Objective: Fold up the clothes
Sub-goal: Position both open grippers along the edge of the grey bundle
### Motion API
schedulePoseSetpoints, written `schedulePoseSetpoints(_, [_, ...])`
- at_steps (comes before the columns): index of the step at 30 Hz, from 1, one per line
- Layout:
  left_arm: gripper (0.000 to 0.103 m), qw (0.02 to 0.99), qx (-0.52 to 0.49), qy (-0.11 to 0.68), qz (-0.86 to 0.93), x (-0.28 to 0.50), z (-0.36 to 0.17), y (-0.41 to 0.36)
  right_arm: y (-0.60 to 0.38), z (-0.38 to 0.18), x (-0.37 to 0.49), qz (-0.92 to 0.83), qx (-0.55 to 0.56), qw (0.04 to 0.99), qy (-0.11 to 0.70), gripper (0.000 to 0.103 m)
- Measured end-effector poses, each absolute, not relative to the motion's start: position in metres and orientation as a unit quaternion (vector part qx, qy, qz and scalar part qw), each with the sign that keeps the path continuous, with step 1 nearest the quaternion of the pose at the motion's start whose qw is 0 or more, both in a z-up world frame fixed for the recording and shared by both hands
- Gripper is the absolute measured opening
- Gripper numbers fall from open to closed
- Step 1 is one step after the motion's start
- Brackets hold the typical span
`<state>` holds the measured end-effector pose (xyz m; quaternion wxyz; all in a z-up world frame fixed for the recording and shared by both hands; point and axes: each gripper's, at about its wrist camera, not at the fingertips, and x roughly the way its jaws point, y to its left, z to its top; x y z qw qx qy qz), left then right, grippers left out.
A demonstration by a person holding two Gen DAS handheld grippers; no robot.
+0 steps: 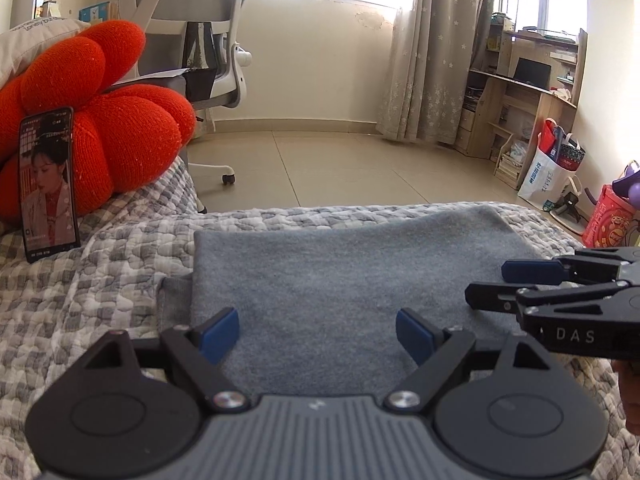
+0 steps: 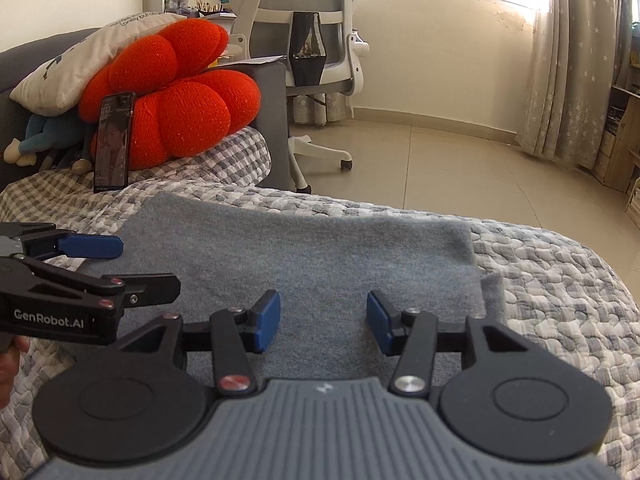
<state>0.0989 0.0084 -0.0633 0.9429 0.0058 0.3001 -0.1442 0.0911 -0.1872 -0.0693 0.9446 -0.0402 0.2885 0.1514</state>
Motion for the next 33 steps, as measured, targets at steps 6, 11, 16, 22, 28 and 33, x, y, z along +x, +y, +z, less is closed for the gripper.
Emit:
schedulePoseSetpoints(6, [0.087, 0.945, 0.01, 0.296, -0.14, 0.089, -0.067, 0.016, -0.199, -0.071, 0.079, 0.142, -0.054, 0.947, 0.283, 0.054])
schedulePoseSetpoints(11, [0.088, 0.946, 0.003, 0.302, -0.121, 0.083, -0.069, 0.031, -0.214, -0.071, 0.074, 0.132, -0.055, 0.948, 0.284, 0.054])
schedulePoseSetpoints(16, [0.088, 0.941, -0.038, 0.315, -0.117, 0.08, -0.074, 0.058, -0.224, -0.068, 0.072, 0.129, -0.057, 0.948, 0.284, 0.055])
schedulePoseSetpoints(22, [0.088, 0.935, -0.081, 0.323, -0.121, 0.078, -0.07, 0.08, -0.223, -0.063, 0.071, 0.128, -0.055, 0.95, 0.28, 0.055])
schedulePoseSetpoints(28, [0.088, 0.92, -0.161, 0.332, -0.13, 0.085, -0.069, 0.1, -0.214, -0.059, 0.074, 0.135, -0.045, 0.95, 0.278, 0.055])
schedulePoseSetpoints(33, [0.086, 0.903, -0.227, 0.335, -0.147, 0.096, -0.067, 0.111, -0.203, -0.054, 0.077, 0.144, -0.035, 0.95, 0.274, 0.055])
